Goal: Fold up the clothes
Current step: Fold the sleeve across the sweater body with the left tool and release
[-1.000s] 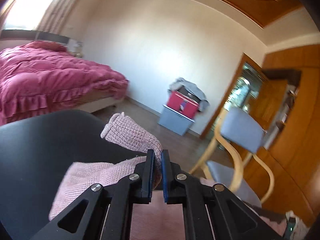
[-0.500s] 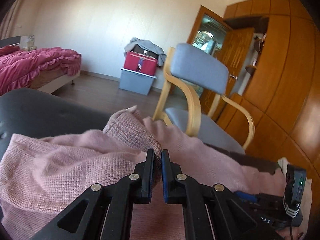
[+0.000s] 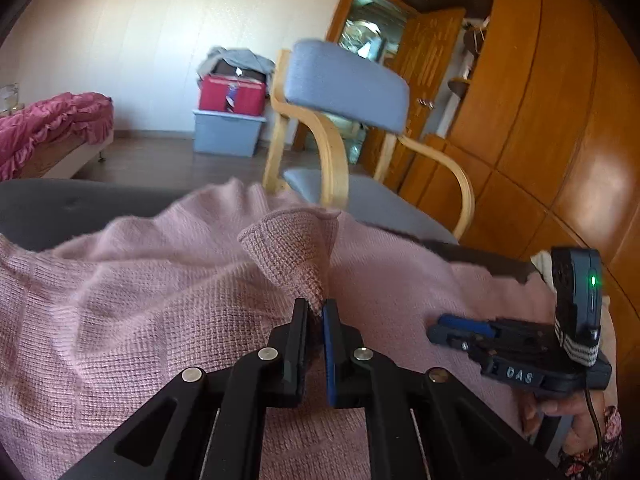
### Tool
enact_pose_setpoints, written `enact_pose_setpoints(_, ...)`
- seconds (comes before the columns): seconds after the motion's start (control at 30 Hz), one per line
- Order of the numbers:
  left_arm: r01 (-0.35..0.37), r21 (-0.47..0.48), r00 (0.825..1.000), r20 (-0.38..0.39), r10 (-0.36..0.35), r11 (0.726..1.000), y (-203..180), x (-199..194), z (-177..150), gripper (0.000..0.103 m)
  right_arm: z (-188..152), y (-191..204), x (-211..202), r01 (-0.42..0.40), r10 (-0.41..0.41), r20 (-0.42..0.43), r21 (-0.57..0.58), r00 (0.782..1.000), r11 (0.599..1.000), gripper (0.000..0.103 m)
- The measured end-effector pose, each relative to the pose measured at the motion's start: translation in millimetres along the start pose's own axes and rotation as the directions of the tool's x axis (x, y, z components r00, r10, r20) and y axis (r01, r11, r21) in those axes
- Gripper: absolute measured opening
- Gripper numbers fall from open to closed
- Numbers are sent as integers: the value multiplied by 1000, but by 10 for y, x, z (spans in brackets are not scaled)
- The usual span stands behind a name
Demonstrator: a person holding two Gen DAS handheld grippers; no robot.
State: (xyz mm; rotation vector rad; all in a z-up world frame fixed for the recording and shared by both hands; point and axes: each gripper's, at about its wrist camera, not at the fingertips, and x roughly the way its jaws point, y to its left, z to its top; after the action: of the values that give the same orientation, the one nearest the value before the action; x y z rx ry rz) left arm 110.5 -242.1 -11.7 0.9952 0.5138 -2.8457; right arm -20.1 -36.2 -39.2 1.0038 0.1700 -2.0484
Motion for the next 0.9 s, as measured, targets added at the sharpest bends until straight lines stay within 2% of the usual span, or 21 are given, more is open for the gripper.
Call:
enact_pose_setpoints(0.1,22,19,990,-139,-19,1000,-28,202,-59,8,-4,4,1,-1,1,0,1,1000,1000,28)
enact_pose_setpoints(0.2,84,-40,987,-131,-88,996,53,124,-45,14,-6,-3,0,-6,6,1,6,1000,1000,28)
enact_pose_setpoints(0.27,160,-78,971,-166,-171,984,120,84,-51,16,-5,-9,0,-10,10,1,9,1000,1000,28)
enact_pose_setpoints(0.37,233,-105,950,-190,-249,967,251,-39,-67,16,-6,-12,1,-13,13,2,11,1000,1000,28)
enact_pose_setpoints(0.4,229,-103,953,-177,-244,968,303,-98,-56,16,-6,-11,1,-13,13,2,12,1000,1000,28)
enact_pose_setpoints(0.43,216,-99,960,-159,-230,971,357,-160,-42,16,-7,-11,1,-13,13,2,12,1000,1000,28)
enact_pose_setpoints(0.47,168,-95,975,-133,-179,981,448,-230,-20,16,-7,-10,1,-13,13,2,12,1000,1000,28)
enact_pose_setpoints(0.53,26,-102,996,-81,-34,994,680,-358,37,16,-7,-10,3,-13,13,2,13,1000,1000,28)
enact_pose_setpoints(0.57,-61,-116,997,-61,54,991,821,-408,73,16,-7,-10,3,-13,13,2,13,1000,1000,28)
enact_pose_setpoints(0.6,-143,-142,989,-61,136,979,978,-444,81,16,-8,-10,3,-13,13,2,13,1000,1000,28)
enact_pose_setpoints(0.67,-301,-198,953,-79,291,933,1299,-507,83,16,-7,-10,4,-13,13,2,13,1000,1000,28)
enact_pose_setpoints(0.77,-430,-307,902,-102,420,849,1771,-612,-13,16,-8,-10,4,-13,13,2,13,1000,1000,28)
enact_pose_setpoints(0.8,-412,-344,909,-91,406,844,1889,-639,-74,16,-1,-5,-29,-14,14,15,16,1000,1000,28)
enact_pose_setpoints(0.87,-307,-429,946,-38,323,849,2055,-713,-184,16,22,17,-144,-19,18,60,26,998,999,28)
enact_pose_setpoints(0.9,-280,-450,953,-21,303,848,2091,-735,-217,16,34,28,-202,-22,19,82,30,996,999,28)
